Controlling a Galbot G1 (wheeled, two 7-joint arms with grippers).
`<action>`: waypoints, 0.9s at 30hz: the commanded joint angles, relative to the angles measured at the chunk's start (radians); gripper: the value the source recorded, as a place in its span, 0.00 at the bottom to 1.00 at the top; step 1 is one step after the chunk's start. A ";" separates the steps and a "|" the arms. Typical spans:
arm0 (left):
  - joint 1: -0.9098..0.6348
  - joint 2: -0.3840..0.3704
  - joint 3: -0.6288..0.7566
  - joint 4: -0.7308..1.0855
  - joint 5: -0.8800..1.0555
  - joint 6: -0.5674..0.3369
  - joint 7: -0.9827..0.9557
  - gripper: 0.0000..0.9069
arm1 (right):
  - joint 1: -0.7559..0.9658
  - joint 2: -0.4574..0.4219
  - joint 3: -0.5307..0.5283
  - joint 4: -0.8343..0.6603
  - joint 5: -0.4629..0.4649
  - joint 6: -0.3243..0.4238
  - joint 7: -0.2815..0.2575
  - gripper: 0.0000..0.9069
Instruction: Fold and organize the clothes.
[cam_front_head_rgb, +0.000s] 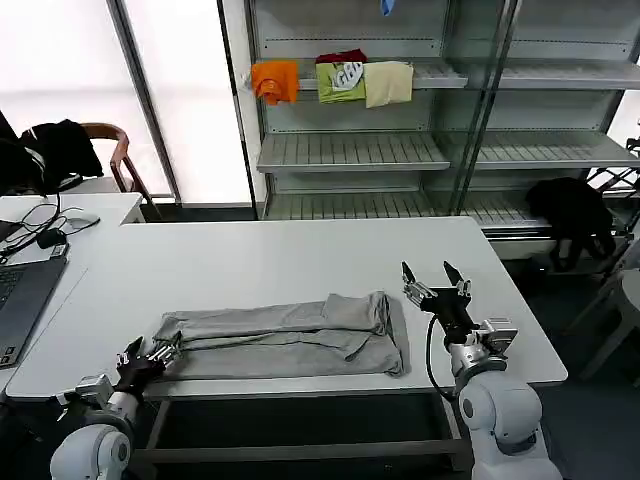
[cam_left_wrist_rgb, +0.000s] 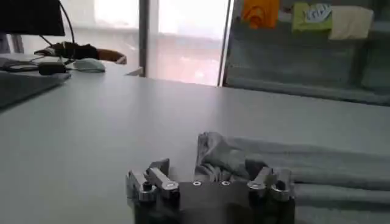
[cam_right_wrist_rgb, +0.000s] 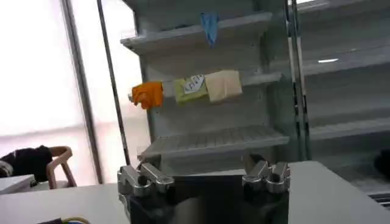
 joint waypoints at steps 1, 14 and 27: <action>0.008 -0.019 0.008 -0.008 0.006 0.024 -0.025 0.12 | 0.004 -0.001 0.019 0.013 0.028 -0.007 0.003 1.00; 0.005 -0.020 0.019 0.007 0.084 -0.039 0.011 0.00 | 0.000 0.014 0.019 0.023 0.022 -0.020 0.025 1.00; -0.080 0.087 -0.171 0.008 0.432 -0.197 0.137 0.00 | -0.012 -0.001 0.045 0.024 0.031 -0.024 0.044 1.00</action>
